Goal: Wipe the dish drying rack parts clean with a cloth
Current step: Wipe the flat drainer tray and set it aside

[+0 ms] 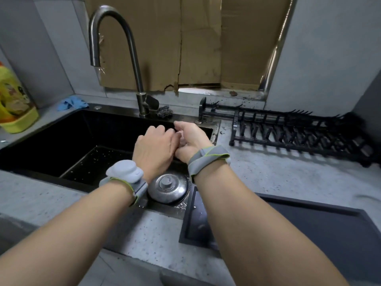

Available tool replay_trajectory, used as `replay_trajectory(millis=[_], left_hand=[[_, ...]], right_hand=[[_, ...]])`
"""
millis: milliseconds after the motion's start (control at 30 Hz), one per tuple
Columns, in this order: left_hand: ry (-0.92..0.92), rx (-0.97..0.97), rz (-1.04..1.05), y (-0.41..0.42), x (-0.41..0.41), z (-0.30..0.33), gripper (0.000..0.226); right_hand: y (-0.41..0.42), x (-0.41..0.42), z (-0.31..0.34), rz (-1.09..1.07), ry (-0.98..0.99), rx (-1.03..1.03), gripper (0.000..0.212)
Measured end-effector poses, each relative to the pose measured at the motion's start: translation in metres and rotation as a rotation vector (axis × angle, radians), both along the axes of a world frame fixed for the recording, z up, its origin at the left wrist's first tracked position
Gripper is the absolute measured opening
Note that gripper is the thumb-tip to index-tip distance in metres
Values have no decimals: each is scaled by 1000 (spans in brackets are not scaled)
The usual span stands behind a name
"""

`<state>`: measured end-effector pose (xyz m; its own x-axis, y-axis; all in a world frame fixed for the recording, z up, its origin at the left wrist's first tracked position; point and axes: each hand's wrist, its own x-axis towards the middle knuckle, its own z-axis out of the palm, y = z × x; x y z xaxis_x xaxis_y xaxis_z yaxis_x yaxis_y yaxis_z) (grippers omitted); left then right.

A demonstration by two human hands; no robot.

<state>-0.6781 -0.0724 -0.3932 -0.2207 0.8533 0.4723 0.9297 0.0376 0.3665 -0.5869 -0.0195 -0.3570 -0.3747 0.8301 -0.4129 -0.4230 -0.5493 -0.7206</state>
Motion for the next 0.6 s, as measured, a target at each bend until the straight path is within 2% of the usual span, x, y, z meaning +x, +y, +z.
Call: replay_trajectory(millis=[33, 167, 267, 400, 500, 567, 600], left_hand=[[-59, -9, -19, -1, 3, -3, 50], [-219, 44, 39, -7, 13, -9, 40], [-446, -77, 129, -8, 15, -6, 46], [-512, -106, 161, -6, 15, -6, 61], [-588, -103, 149, -2, 14, -11, 44], [-760, -139, 166, -1, 14, -15, 34], [-901, -158, 162, -2, 15, -17, 32]], right_hand=[[0, -5, -1, -68, 28, -23, 18], [-7, -16, -1, -360, 282, -123, 32], [-13, -17, 1, -457, 405, -202, 32], [-11, -14, 1, -416, 348, -200, 29], [-11, -15, 1, -363, 272, -145, 31], [-12, -18, -4, -328, 252, -102, 34], [-14, -18, -6, -322, 241, -82, 35]])
